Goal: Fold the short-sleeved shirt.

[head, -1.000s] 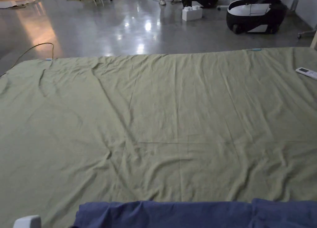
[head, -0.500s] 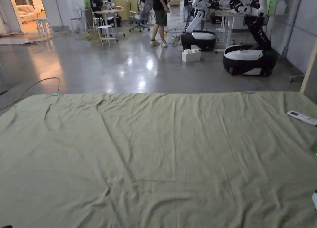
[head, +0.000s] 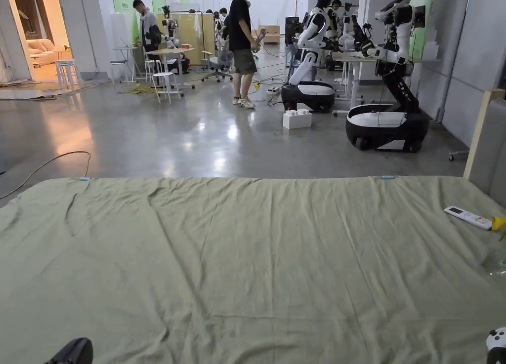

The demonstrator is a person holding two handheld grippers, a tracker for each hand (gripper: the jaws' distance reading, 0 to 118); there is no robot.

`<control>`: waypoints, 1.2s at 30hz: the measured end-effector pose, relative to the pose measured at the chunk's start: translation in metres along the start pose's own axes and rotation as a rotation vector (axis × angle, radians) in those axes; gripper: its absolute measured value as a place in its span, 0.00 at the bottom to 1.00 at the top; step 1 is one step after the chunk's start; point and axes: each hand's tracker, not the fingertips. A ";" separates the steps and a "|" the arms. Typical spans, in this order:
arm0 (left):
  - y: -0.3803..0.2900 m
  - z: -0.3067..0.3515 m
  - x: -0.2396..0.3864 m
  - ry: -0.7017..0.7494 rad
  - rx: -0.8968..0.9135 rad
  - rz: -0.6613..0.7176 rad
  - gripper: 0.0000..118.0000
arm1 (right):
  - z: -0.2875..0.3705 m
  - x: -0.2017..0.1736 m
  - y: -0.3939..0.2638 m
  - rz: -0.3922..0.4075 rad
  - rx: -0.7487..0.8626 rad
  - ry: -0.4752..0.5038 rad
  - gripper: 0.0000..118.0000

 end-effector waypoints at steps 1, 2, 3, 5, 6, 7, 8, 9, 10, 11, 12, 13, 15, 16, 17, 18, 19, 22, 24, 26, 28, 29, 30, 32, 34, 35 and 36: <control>0.001 0.003 0.003 -0.001 0.010 -0.011 0.00 | 0.001 -0.003 -0.001 0.018 0.018 -0.001 0.00; 0.002 0.004 0.004 -0.014 0.011 -0.023 0.00 | -0.001 -0.006 0.001 0.086 0.047 -0.016 0.00; 0.004 0.004 0.007 -0.021 0.008 -0.033 0.00 | -0.004 -0.006 -0.002 0.064 0.009 -0.017 0.00; 0.004 0.003 0.008 -0.038 0.010 -0.046 0.00 | -0.006 -0.008 -0.004 0.024 -0.020 -0.010 0.00; 0.005 0.002 0.009 -0.041 0.009 -0.042 0.00 | -0.007 -0.007 -0.003 0.024 -0.010 -0.007 0.00; 0.006 0.000 0.008 -0.042 0.005 -0.038 0.00 | -0.007 -0.007 -0.004 0.012 -0.013 -0.007 0.00; 0.006 -0.001 0.008 -0.047 0.001 -0.030 0.00 | -0.006 -0.008 -0.002 0.010 -0.010 -0.009 0.00; 0.004 -0.002 0.006 -0.053 0.000 -0.022 0.00 | -0.006 -0.008 -0.003 0.010 -0.012 -0.009 0.00; 0.004 -0.004 0.005 -0.054 -0.005 -0.017 0.00 | -0.007 -0.008 -0.003 0.010 -0.014 -0.011 0.00; 0.003 -0.007 0.003 -0.062 -0.012 -0.010 0.00 | -0.008 -0.008 -0.004 0.010 -0.016 -0.013 0.00; 0.002 -0.012 -0.002 -0.105 -0.062 0.028 0.00 | -0.008 -0.008 -0.003 0.009 -0.022 -0.011 0.00; -0.003 -0.023 -0.012 -0.156 -0.154 0.108 0.00 | -0.009 -0.007 -0.005 -0.003 -0.033 -0.005 0.00; -0.022 -0.038 -0.032 -0.168 -0.201 0.267 0.00 | -0.011 -0.006 -0.010 -0.021 -0.052 0.008 0.00; -0.036 -0.050 -0.046 -0.190 -0.254 0.342 0.03 | -0.012 -0.005 -0.014 -0.037 -0.078 0.016 0.00; -0.049 -0.063 -0.059 -0.225 -0.319 0.403 0.19 | -0.012 -0.005 -0.017 -0.046 -0.103 0.015 0.00; -0.067 -0.078 -0.073 -0.254 -0.403 0.469 0.41 | -0.012 -0.005 -0.020 -0.032 -0.103 0.019 0.00; -0.089 -0.093 -0.086 -0.270 -0.476 0.542 0.63 | -0.013 -0.005 -0.024 -0.030 -0.115 0.020 0.00; -0.161 -0.129 -0.123 -0.267 -0.639 0.740 0.82 | -0.018 -0.003 -0.037 -0.044 -0.182 0.021 0.00; -0.196 -0.143 -0.140 -0.237 -0.690 0.840 0.82 | -0.021 -0.002 -0.043 -0.047 -0.205 0.017 0.00; -0.224 -0.155 -0.152 -0.271 -0.746 0.894 0.82 | -0.022 -0.001 -0.047 -0.052 -0.227 0.017 0.00; -0.239 -0.167 -0.153 -0.254 -0.772 0.826 0.82 | -0.024 -0.002 -0.044 -0.057 -0.243 0.021 0.00; -0.244 -0.171 -0.152 -0.285 -0.780 0.799 0.82 | -0.026 -0.002 -0.043 -0.063 -0.248 0.020 0.00; -0.250 -0.177 -0.152 -0.287 -0.774 0.789 0.82 | -0.027 -0.002 -0.044 -0.073 -0.255 0.020 0.00; -0.255 -0.184 -0.150 -0.319 -0.759 0.834 0.82 | -0.028 -0.001 -0.045 -0.092 -0.270 0.023 0.00; -0.252 -0.191 -0.148 -0.358 -0.749 0.928 0.75 | -0.028 -0.002 -0.046 -0.096 -0.282 0.018 0.00; -0.253 -0.195 -0.146 -0.379 -0.772 0.959 0.68 | -0.028 -0.003 -0.047 -0.098 -0.286 0.020 0.00; -0.255 -0.199 -0.144 -0.400 -0.775 0.970 0.62 | -0.028 -0.003 -0.047 -0.097 -0.291 0.022 0.00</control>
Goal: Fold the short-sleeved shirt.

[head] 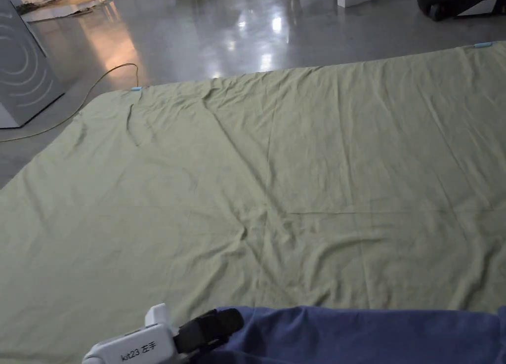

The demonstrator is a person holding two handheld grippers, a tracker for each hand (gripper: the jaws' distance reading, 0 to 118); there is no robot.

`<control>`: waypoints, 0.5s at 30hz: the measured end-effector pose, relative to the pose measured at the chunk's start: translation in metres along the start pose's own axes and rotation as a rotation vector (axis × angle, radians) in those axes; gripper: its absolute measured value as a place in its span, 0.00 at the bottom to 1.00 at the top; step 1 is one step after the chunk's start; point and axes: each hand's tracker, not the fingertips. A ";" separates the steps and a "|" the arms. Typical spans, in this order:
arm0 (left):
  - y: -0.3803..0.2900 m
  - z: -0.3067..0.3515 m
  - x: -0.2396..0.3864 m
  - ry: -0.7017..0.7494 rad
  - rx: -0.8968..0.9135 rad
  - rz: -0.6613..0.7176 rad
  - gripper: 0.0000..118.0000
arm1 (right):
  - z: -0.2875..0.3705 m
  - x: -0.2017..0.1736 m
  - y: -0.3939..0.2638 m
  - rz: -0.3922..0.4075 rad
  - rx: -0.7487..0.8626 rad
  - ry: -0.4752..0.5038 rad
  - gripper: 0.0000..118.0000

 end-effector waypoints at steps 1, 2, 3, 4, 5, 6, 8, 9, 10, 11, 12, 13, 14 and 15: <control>0.001 -0.006 0.000 0.019 -0.007 0.001 0.56 | -0.001 -0.002 0.001 0.006 -0.010 -0.005 0.00; 0.000 -0.013 -0.001 0.047 -0.022 0.005 0.20 | -0.002 -0.003 0.001 0.013 -0.019 -0.016 0.00; -0.001 -0.022 -0.001 0.056 -0.045 0.006 0.10 | -0.001 -0.004 0.002 0.021 -0.023 -0.026 0.00; -0.001 -0.028 -0.002 0.057 -0.089 0.008 0.10 | 0.000 -0.004 0.003 0.023 -0.024 -0.029 0.00; -0.001 -0.032 0.003 0.058 -0.091 -0.004 0.10 | 0.000 -0.004 0.003 0.022 -0.026 -0.031 0.00; 0.001 -0.028 0.008 0.061 -0.077 -0.017 0.10 | 0.001 -0.003 0.004 0.020 -0.029 -0.035 0.00; 0.007 -0.021 0.013 0.126 -0.037 -0.043 0.09 | 0.001 -0.001 0.004 0.010 -0.034 -0.041 0.00; 0.011 -0.014 0.019 0.187 0.015 -0.078 0.09 | 0.000 0.002 0.003 -0.006 -0.039 -0.038 0.00; 0.016 -0.008 0.021 0.177 0.026 -0.054 0.09 | -0.001 0.004 0.002 -0.030 -0.049 -0.029 0.00; 0.019 -0.001 0.022 0.152 0.039 -0.043 0.09 | -0.002 0.005 0.002 -0.044 -0.053 -0.026 0.00; 0.023 0.008 0.028 0.148 0.097 -0.065 0.09 | -0.003 0.007 0.001 -0.051 -0.057 -0.026 0.00; 0.028 0.018 0.034 0.147 0.111 -0.090 0.09 | -0.003 0.007 -0.001 -0.051 -0.054 -0.026 0.00; 0.033 0.029 0.039 0.172 0.153 -0.100 0.09 | -0.003 0.007 -0.002 -0.053 -0.054 -0.027 0.00; 0.041 0.040 0.042 0.184 0.178 -0.105 0.09 | -0.004 0.008 -0.002 -0.056 -0.058 -0.026 0.00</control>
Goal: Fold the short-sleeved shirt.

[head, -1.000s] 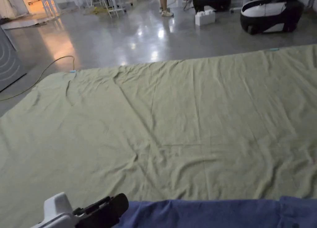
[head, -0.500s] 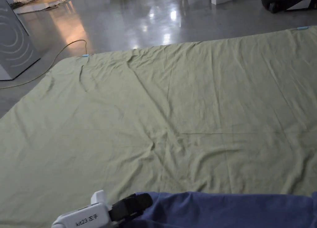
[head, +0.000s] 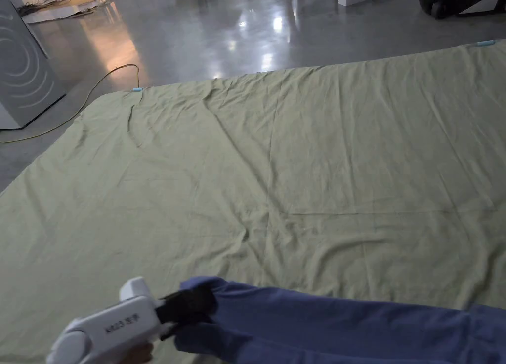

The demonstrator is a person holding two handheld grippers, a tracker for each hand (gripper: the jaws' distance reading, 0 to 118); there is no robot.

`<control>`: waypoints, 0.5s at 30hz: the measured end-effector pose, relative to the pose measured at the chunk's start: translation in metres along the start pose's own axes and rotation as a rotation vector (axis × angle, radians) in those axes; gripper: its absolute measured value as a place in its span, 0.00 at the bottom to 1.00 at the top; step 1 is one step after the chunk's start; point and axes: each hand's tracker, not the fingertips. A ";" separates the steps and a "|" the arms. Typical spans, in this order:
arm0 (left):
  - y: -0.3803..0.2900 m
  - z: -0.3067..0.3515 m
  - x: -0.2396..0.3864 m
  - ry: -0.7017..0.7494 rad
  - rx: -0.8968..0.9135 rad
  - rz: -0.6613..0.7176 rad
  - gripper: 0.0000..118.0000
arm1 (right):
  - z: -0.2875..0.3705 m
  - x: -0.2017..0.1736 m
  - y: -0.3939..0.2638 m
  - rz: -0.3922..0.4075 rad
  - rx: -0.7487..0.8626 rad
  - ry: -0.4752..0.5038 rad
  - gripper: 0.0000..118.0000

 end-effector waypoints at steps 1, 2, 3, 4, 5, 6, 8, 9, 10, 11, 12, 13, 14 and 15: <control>0.011 0.012 -0.002 0.015 0.032 0.005 0.09 | 0.000 0.002 -0.001 -0.005 -0.001 0.003 0.00; 0.022 0.022 -0.002 0.057 0.067 -0.011 0.09 | 0.000 0.003 -0.002 -0.010 -0.001 0.008 0.00; 0.032 0.031 -0.002 0.095 0.081 -0.022 0.09 | -0.001 0.005 -0.003 -0.016 -0.001 0.014 0.00; 0.038 0.036 0.004 0.136 0.081 -0.039 0.09 | -0.001 0.007 -0.004 -0.024 -0.001 0.018 0.00; 0.037 0.039 0.015 0.179 0.094 -0.083 0.09 | -0.002 0.009 -0.005 -0.032 -0.001 0.022 0.00; 0.033 0.039 0.034 0.163 0.074 -0.124 0.09 | -0.003 0.012 -0.006 -0.042 -0.004 0.027 0.00; 0.010 0.030 0.071 0.041 0.061 -0.176 0.09 | -0.005 0.014 -0.009 -0.060 -0.004 0.024 0.00; -0.006 0.019 0.091 -0.011 0.055 -0.168 0.09 | -0.004 0.016 -0.010 -0.071 -0.004 0.020 0.00; -0.017 0.001 0.103 -0.037 0.026 -0.169 0.09 | -0.003 0.017 -0.010 -0.082 0.001 0.020 0.00; -0.032 -0.013 0.120 -0.051 0.013 -0.175 0.09 | 0.000 0.018 -0.010 -0.090 0.005 0.021 0.00; -0.050 -0.033 0.140 -0.037 -0.026 -0.199 0.09 | 0.004 0.018 -0.010 -0.097 0.015 0.026 0.00; -0.069 -0.053 0.157 -0.054 -0.073 -0.228 0.09 | 0.008 0.020 -0.011 -0.099 0.021 0.029 0.00; -0.086 -0.071 0.170 -0.062 -0.101 -0.240 0.09 | 0.010 0.021 -0.012 -0.098 0.019 0.030 0.00; -0.105 -0.091 0.183 -0.068 -0.152 -0.262 0.09 | 0.013 0.022 -0.013 -0.093 0.014 0.027 0.00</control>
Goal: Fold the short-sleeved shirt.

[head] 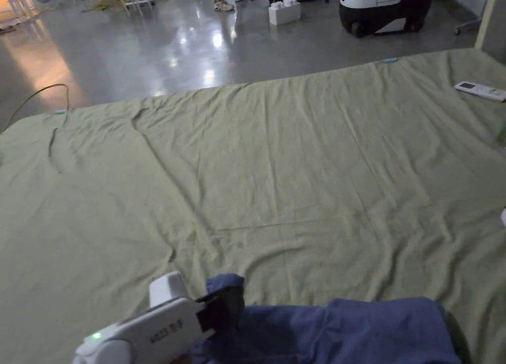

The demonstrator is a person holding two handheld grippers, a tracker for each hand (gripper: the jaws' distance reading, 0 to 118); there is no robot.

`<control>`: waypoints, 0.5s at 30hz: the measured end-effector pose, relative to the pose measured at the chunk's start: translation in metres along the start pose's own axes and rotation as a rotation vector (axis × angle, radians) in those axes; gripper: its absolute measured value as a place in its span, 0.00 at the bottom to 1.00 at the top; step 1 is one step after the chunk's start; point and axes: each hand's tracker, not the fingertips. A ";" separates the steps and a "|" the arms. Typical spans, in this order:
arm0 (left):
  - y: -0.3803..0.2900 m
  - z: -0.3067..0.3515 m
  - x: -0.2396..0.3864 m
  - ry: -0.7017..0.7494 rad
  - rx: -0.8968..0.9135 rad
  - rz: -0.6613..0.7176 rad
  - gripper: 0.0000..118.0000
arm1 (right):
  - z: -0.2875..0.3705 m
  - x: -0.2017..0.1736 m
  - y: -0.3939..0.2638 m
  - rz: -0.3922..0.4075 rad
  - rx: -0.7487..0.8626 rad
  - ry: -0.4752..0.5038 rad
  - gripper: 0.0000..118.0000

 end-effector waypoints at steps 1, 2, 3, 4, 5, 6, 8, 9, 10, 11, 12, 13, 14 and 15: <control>-0.011 -0.022 0.012 -0.001 -0.066 -0.015 0.09 | 0.003 0.001 -0.002 0.011 -0.010 -0.021 0.00; -0.020 -0.039 0.018 0.024 -0.111 -0.004 0.09 | 0.006 0.003 -0.004 0.021 -0.012 -0.034 0.00; -0.028 -0.056 0.020 0.082 -0.134 0.007 0.09 | 0.009 0.005 -0.006 0.027 -0.012 -0.048 0.00; -0.035 -0.071 0.022 0.141 -0.164 -0.003 0.10 | 0.012 0.008 -0.008 0.020 -0.013 -0.059 0.00; -0.038 -0.078 0.022 0.172 -0.170 -0.008 0.18 | 0.015 0.011 -0.010 0.012 -0.014 -0.062 0.00; -0.040 -0.079 0.021 0.153 -0.161 -0.007 0.30 | 0.017 0.016 -0.014 0.003 -0.017 -0.061 0.00; -0.034 -0.059 0.024 0.018 -0.105 0.014 0.57 | 0.020 0.022 -0.020 -0.007 -0.024 -0.066 0.00; -0.029 -0.043 0.025 -0.015 -0.039 0.014 0.65 | 0.021 0.025 -0.022 -0.011 -0.031 -0.069 0.00; -0.023 -0.026 0.025 -0.043 0.024 -0.007 0.69 | 0.021 0.027 -0.025 -0.015 -0.040 -0.069 0.00; -0.016 -0.008 0.023 -0.048 0.070 -0.024 0.68 | 0.020 0.029 -0.028 -0.017 -0.047 -0.068 0.00; -0.014 0.007 0.021 -0.004 0.117 -0.029 0.68 | 0.019 0.029 -0.030 -0.015 -0.053 -0.066 0.00; -0.017 0.016 0.019 0.065 0.154 -0.003 0.67 | 0.019 0.029 -0.032 -0.010 -0.056 -0.063 0.00; -0.018 0.017 0.015 0.063 0.138 0.010 0.58 | 0.018 0.028 -0.034 -0.003 -0.061 -0.057 0.00; -0.021 0.014 0.011 0.037 0.114 0.011 0.36 | 0.018 0.026 -0.034 0.005 -0.064 -0.053 0.00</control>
